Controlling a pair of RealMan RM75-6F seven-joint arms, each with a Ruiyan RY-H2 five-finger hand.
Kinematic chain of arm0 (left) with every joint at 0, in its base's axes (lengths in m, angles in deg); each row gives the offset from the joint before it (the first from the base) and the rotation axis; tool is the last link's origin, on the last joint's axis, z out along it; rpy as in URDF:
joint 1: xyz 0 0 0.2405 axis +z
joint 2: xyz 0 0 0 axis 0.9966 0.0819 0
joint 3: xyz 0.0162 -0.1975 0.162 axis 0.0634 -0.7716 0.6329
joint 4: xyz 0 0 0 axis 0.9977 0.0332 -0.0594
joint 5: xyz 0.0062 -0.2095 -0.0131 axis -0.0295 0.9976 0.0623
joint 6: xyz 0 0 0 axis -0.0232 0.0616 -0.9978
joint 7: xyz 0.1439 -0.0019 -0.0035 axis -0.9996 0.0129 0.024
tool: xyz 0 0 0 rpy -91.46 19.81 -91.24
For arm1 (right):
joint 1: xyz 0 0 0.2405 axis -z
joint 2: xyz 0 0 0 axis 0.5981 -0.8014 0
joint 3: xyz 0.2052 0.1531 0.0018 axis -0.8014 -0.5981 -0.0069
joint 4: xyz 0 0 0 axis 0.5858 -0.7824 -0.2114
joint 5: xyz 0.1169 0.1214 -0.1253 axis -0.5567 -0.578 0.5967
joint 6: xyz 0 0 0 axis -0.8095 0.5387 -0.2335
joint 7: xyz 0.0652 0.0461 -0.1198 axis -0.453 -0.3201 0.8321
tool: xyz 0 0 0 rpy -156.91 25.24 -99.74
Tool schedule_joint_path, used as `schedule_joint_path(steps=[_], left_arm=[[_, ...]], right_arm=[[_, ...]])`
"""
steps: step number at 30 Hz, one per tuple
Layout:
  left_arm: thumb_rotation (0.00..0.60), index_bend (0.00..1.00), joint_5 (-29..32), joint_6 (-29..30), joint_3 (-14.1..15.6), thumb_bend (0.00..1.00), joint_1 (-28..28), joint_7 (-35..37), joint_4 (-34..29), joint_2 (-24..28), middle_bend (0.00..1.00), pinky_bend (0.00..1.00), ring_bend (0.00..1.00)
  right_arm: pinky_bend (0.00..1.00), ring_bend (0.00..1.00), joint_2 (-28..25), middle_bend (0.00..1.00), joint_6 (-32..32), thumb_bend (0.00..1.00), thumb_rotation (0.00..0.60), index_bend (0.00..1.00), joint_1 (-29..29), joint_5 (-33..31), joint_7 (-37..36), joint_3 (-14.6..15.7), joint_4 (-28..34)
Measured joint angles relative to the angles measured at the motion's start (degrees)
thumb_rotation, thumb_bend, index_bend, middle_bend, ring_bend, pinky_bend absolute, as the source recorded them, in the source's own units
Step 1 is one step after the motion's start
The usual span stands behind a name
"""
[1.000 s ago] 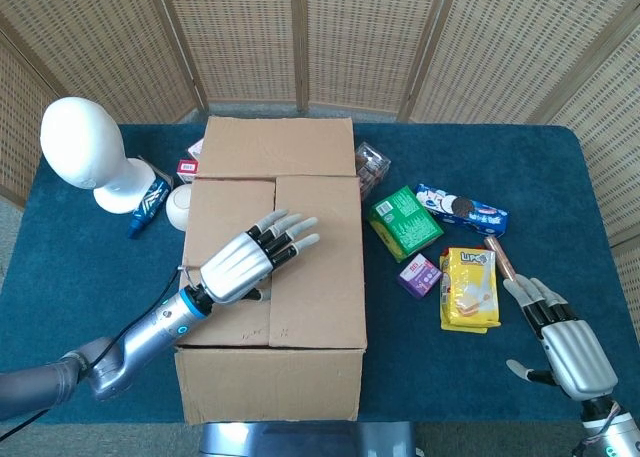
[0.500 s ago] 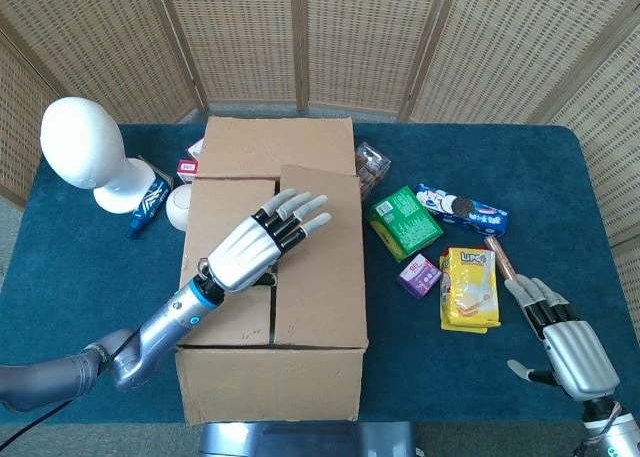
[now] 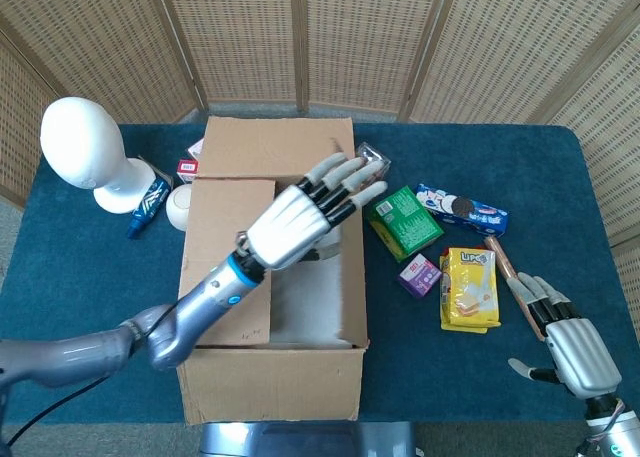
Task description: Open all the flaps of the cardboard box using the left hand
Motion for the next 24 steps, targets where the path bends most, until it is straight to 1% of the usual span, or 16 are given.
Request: schedule_joint_path(steps=[6, 9, 13, 19, 22, 24], left_arm=[[0.600, 0.00, 4.9, -3.7, -4.4, 0.10, -7.6, -4.4, 3.2, -5.8, 0.00, 0.10, 0.00], [0.600, 0.00, 7.5, -5.1, -5.4, 0.10, -10.5, -6.2, 5.9, -9.1, 0.00, 0.10, 0.00], [0.600, 0.00, 10.7, -6.4, -5.5, 0.10, -12.6, -8.1, 8.3, -12.2, 0.00, 0.10, 0.00], [0.600, 0.00, 13.9, -7.2, -4.3, 0.10, -12.4, -9.0, 7.8, -12.4, 0.00, 0.09, 0.00], [0.600, 0.00, 14.8, -7.7, -3.4, 0.10, -11.3, -9.0, 5.3, -10.5, 0.00, 0.09, 0.00], [0.600, 0.00, 15.7, -8.7, -2.7, 0.10, -10.3, -9.3, 2.8, -8.1, 0.00, 0.10, 0.00]], right_arm=[[0.17, 0.00, -0.4, 0.00, -0.7, 0.00, 0.600, 0.00, -0.4, -0.3, -1.4, 0.0, -0.3], [0.17, 0.00, -0.5, 0.00, -0.8, 0.00, 0.600, 0.00, -0.5, -0.2, -1.6, 0.1, -0.4], [0.18, 0.00, -0.5, 0.00, -1.0, 0.00, 0.600, 0.00, -0.5, 0.0, -1.7, 0.3, -0.5], [0.18, 0.00, -0.4, 0.00, -0.8, 0.00, 0.600, 0.00, -0.4, 0.8, -1.6, 0.6, -0.5], [0.18, 0.00, -0.4, 0.00, -0.8, 0.00, 0.600, 0.00, -0.5, 0.9, -1.4, 0.6, -0.5], [0.18, 0.00, -0.2, 0.00, -0.9, 0.00, 0.600, 0.00, -0.5, 0.9, -1.1, 0.6, -0.4]])
